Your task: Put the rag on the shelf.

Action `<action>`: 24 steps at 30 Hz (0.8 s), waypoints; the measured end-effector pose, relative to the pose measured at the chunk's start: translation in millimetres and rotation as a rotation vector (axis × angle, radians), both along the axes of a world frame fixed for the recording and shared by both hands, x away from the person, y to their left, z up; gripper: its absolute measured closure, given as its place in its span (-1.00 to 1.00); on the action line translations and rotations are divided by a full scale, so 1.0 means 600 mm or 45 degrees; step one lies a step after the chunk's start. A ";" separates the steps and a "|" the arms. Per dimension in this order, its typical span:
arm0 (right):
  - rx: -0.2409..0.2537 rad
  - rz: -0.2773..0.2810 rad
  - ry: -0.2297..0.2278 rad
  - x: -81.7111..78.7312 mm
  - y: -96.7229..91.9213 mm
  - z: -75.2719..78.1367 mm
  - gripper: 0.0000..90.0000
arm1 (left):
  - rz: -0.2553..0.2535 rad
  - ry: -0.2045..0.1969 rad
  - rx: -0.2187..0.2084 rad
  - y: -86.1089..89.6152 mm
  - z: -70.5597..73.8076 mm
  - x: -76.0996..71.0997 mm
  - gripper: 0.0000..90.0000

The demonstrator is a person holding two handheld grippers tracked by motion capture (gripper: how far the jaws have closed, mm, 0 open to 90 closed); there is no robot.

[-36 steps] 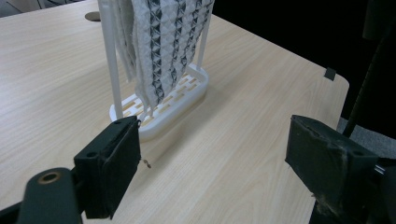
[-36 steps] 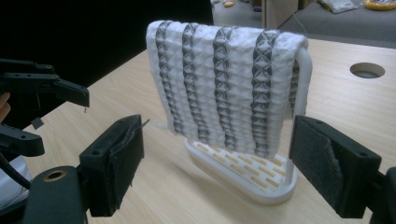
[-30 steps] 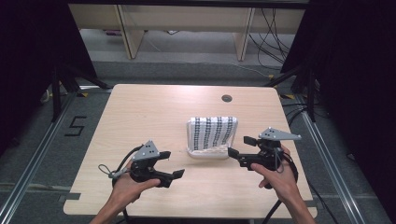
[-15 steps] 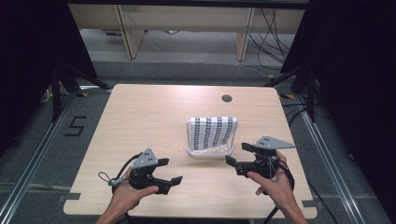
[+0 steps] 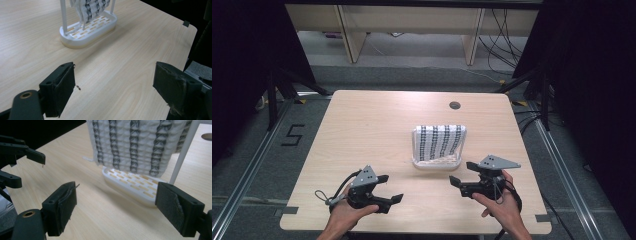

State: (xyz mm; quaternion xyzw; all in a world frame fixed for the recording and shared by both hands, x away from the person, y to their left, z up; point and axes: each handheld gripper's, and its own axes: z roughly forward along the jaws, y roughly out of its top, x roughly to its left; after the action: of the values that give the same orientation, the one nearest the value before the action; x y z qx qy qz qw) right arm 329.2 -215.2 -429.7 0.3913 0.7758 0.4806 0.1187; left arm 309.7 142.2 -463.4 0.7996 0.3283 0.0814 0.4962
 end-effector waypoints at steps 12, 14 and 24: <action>-0.061 0.030 0.032 -0.025 0.014 -0.030 -0.58 | 0.018 0.018 0.008 0.016 -0.020 -0.023 -0.62; -0.087 0.048 -0.010 -0.026 0.014 -0.041 -0.58 | 0.010 0.030 0.021 0.018 -0.022 -0.026 -0.62; -0.152 0.077 0.055 -0.042 0.023 -0.071 -0.58 | 0.014 -0.032 0.115 0.005 -0.045 -0.042 -0.62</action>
State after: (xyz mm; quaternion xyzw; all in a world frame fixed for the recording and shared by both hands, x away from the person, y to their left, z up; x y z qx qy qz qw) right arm 303.8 -201.4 -472.4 0.3703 0.8169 0.4283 0.1104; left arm 284.7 145.1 -490.4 0.8184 0.3224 0.1088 0.4631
